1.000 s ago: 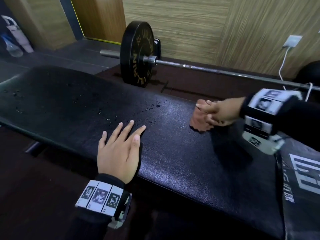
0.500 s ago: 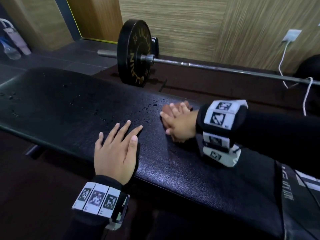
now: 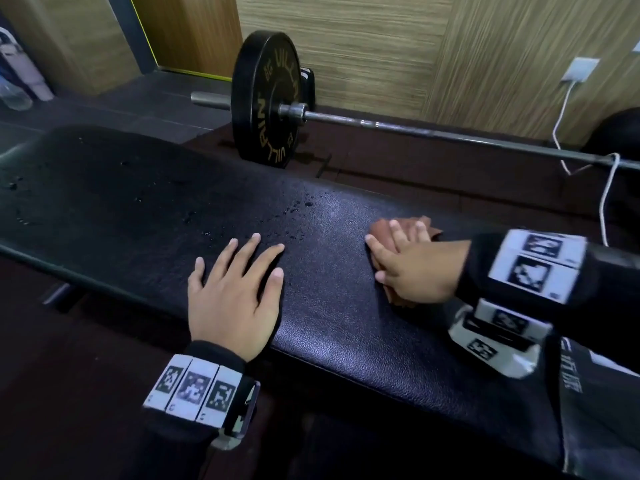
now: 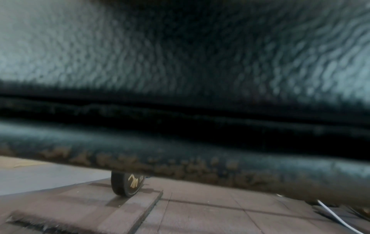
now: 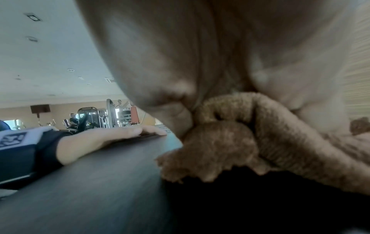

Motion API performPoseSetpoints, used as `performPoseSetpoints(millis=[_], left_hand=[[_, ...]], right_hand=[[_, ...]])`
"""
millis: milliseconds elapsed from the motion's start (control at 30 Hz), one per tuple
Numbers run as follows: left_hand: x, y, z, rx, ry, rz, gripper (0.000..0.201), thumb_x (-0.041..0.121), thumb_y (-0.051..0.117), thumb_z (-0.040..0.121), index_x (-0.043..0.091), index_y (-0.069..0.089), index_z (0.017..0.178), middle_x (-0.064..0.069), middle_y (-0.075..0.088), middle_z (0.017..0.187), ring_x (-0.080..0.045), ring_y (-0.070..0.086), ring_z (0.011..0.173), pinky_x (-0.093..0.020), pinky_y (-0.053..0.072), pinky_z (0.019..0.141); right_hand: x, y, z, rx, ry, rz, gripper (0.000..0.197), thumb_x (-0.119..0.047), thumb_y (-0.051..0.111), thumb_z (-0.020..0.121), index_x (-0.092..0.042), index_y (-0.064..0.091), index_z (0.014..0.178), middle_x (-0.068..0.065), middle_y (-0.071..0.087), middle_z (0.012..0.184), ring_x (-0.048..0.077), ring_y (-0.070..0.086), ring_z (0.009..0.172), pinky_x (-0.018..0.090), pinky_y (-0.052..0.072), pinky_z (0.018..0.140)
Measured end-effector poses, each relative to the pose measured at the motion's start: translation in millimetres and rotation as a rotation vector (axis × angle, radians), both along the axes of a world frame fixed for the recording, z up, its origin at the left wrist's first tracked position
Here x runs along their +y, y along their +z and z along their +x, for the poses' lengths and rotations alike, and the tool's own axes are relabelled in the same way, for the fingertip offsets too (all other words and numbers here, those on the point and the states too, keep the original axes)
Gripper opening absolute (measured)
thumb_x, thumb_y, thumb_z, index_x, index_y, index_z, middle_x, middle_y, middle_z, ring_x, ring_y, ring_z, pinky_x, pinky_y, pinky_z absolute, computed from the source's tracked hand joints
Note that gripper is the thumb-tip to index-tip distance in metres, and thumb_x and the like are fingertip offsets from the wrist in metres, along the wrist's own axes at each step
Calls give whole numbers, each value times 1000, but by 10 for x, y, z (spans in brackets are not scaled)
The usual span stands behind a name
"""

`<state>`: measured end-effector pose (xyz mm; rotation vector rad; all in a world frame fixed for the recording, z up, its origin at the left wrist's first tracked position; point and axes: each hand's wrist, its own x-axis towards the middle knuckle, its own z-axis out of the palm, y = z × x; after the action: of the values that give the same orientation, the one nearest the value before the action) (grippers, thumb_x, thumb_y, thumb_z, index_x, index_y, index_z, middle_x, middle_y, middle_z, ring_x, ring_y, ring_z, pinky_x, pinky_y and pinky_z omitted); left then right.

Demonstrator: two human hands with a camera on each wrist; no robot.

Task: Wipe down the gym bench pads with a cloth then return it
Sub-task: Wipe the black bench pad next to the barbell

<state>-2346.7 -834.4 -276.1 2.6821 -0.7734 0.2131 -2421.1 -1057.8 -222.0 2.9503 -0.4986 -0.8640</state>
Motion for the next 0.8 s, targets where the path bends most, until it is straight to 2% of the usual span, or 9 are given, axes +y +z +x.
performPoseSetpoints(millis=[133,267,300,367,433,467,600,733,800], left_hand=[[69,5,63,24,-50,34,54,59,19,87,49,38,137,21,29,151,-4,18,143,-44,10,116],[235,42,317,49,-11,53,60,68,18,83,50,37,137,17,29,152,-7,20,142,-42,12,116],[308,45,432,65,31,68,58,69,17,84,52,34,137,16,27,153,-8,18,143,-44,10,116],[462,37,677,113,131,108,56,74,17,85,58,24,138,17,18,156,-6,10,144,-50,4,115],[552,14,846,139,183,139,64,81,13,78,59,18,139,17,13,157,-5,6,144,-50,1,115],[560,-5,883,127,195,147,68,83,11,76,59,17,139,18,13,157,-5,6,144,-49,2,116],[509,-67,933,69,224,152,73,83,6,72,58,13,140,19,14,156,-5,7,144,-47,4,115],[511,-104,978,63,230,172,77,85,4,71,55,12,142,12,7,159,-14,0,146,-45,3,116],[529,-96,939,71,224,183,76,84,5,74,53,12,143,9,6,159,-19,-2,146,-45,3,116]], right_hand=[[-56,101,372,-30,-6,-3,61,-33,28,102,-19,-7,149,23,-14,154,44,-8,140,47,-5,113],[-522,218,469,-92,-168,82,57,-23,38,99,-10,13,149,15,12,155,32,14,141,42,15,112],[-644,237,444,-89,-245,176,54,-17,39,98,-8,17,147,17,22,151,29,28,136,40,26,108],[-857,258,330,-91,-420,367,39,-4,36,97,-12,33,136,21,52,118,18,57,93,27,45,73],[-1011,280,186,-116,-531,424,18,0,29,100,-12,42,101,11,45,72,4,49,41,17,35,38],[-1092,267,111,-131,-547,399,16,1,26,101,-7,40,95,8,39,64,4,40,27,16,30,29],[-1236,201,-89,-198,-637,463,33,2,24,101,4,28,134,8,35,60,7,30,21,10,24,27],[-1265,160,-80,-201,-646,495,41,4,25,100,4,22,141,4,37,33,10,30,20,11,25,26],[-1262,190,-23,-156,-624,490,44,5,27,99,0,23,142,5,39,32,12,34,21,12,28,26]])
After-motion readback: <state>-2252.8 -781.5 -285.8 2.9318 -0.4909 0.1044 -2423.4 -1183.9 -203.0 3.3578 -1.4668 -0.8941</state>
